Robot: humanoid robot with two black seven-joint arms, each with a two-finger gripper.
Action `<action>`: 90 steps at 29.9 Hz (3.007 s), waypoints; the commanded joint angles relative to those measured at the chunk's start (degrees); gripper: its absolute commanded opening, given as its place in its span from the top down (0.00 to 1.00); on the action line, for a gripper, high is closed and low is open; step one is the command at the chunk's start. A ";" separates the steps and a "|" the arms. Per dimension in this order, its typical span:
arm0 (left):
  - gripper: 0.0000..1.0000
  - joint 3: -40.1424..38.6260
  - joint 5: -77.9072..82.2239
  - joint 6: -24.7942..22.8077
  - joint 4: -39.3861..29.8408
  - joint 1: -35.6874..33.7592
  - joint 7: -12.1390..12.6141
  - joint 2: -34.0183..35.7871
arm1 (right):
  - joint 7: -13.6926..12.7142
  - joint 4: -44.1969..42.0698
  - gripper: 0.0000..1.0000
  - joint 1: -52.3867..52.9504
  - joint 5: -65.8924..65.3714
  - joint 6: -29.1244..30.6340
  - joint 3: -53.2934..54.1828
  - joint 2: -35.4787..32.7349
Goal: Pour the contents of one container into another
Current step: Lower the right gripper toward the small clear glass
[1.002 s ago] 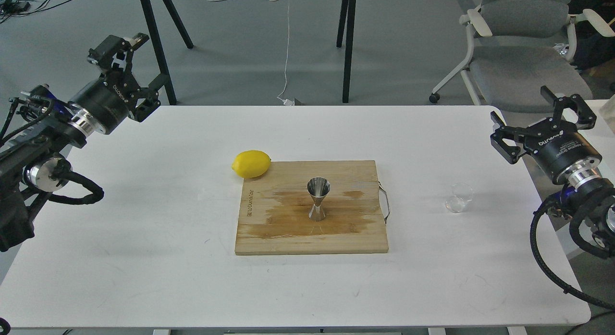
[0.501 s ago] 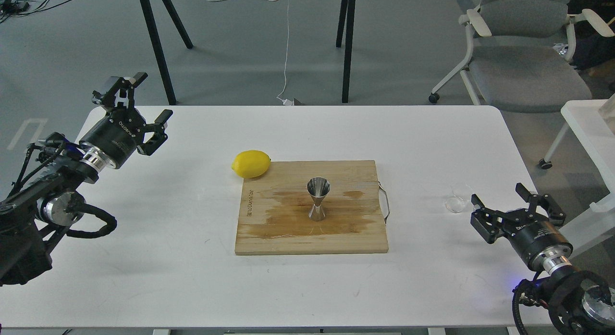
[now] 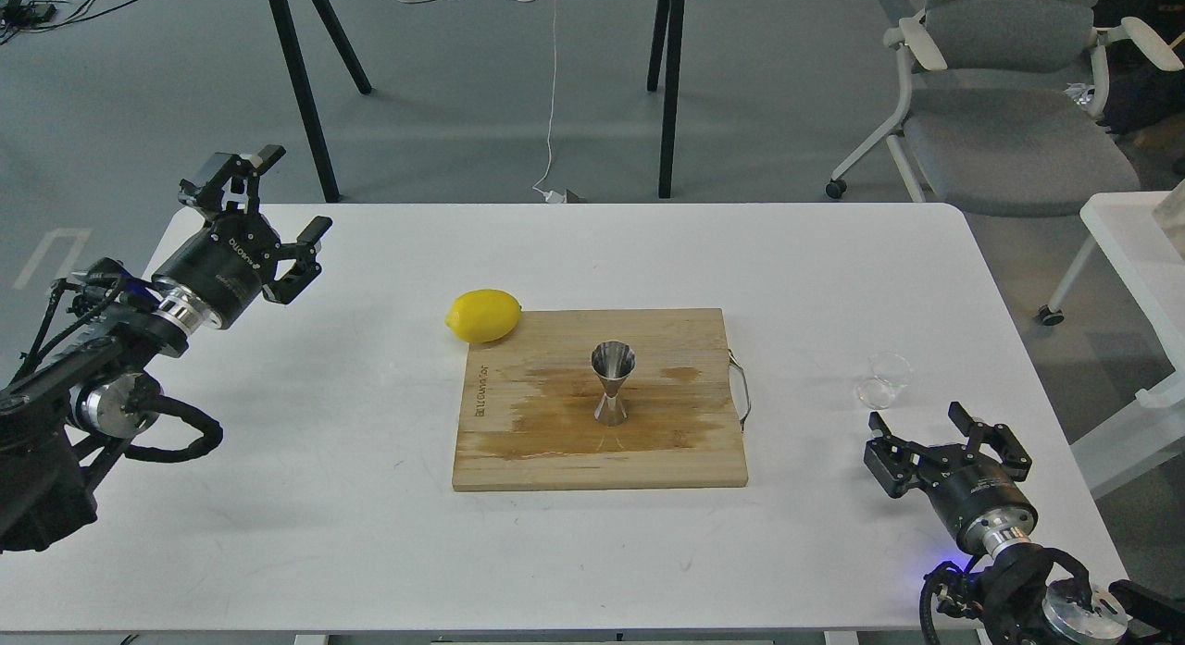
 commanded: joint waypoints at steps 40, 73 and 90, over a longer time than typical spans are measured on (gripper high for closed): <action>0.02 0.09 0.01 0.00 2.78 1.59 0.00 -0.63 | 0.02 12.04 0.02 0.56 5.80 -32.65 12.09 -5.94; 0.02 0.17 0.01 0.00 5.68 1.67 0.00 -1.95 | -1.47 -0.97 0.05 10.40 -3.26 -38.46 11.21 5.31; 0.01 0.26 0.01 0.00 5.77 1.59 0.00 -2.30 | -1.65 -4.84 0.26 12.16 -5.45 -38.37 11.12 8.21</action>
